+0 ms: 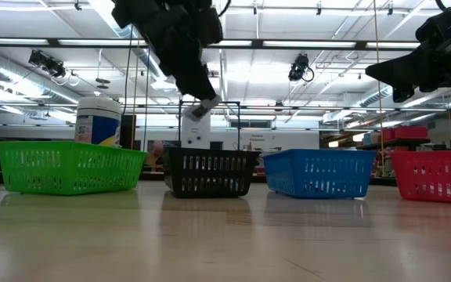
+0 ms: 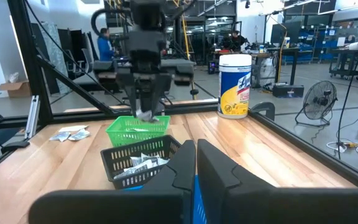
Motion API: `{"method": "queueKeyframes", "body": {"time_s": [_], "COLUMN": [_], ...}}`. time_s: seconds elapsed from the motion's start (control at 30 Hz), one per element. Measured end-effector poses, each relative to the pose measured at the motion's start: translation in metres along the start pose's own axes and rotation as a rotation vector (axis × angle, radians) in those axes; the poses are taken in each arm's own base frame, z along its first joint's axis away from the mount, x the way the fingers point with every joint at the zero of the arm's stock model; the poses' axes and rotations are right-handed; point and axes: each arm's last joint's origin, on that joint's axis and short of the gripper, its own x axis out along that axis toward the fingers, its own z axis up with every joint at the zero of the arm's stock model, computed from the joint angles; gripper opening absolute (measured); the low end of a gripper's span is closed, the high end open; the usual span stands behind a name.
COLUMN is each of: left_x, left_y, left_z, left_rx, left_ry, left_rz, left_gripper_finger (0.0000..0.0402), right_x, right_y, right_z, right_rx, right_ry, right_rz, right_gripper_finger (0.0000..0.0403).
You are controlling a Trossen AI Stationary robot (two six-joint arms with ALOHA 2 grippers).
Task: Pick & Place First Aid Supplies
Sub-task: Put the towelette pack into the black basket
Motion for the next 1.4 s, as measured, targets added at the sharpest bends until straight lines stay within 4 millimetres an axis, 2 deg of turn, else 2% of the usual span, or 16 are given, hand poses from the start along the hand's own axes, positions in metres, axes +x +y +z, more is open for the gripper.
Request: {"method": "queueKeyframes", "body": {"time_s": [0.27,0.4,0.63,0.83,1.07,1.23,1.4], "left_x": [0.033,0.048,0.060,0.060,0.059,0.040,0.013], "left_y": [0.004,0.003,0.001,0.001,0.000,-0.004,-0.015], "left_z": [-0.008,-0.015,-0.019,-0.020,-0.020,-0.016,-0.015], "left_rx": [-0.013,-0.084,-0.134,-0.135,-0.128,-0.131,-0.074], "left_ry": [0.056,0.102,0.123,0.137,0.138,0.136,0.150], "left_rz": [0.000,-0.006,-0.008,0.008,-0.004,-0.086,-0.115], "left_gripper_finger": [0.0145,0.0145,0.0145,0.0161,0.0255,0.0307,0.0322], "right_x": [0.000,0.000,0.000,0.000,0.000,0.000,0.000], "right_y": [0.000,0.000,0.000,0.000,0.000,0.000,0.000], "right_z": [0.000,0.000,0.000,0.000,0.000,0.000,0.000], "right_rx": [0.000,0.000,0.000,0.000,0.000,0.000,0.000], "right_ry": [0.000,0.000,0.000,0.000,0.000,0.000,0.000], "right_rz": [0.000,-0.001,0.000,0.000,0.000,0.000,0.000], "right_gripper_finger": [0.0023,0.0023,0.0023,0.0023,0.0023,0.0023,0.0023]}}
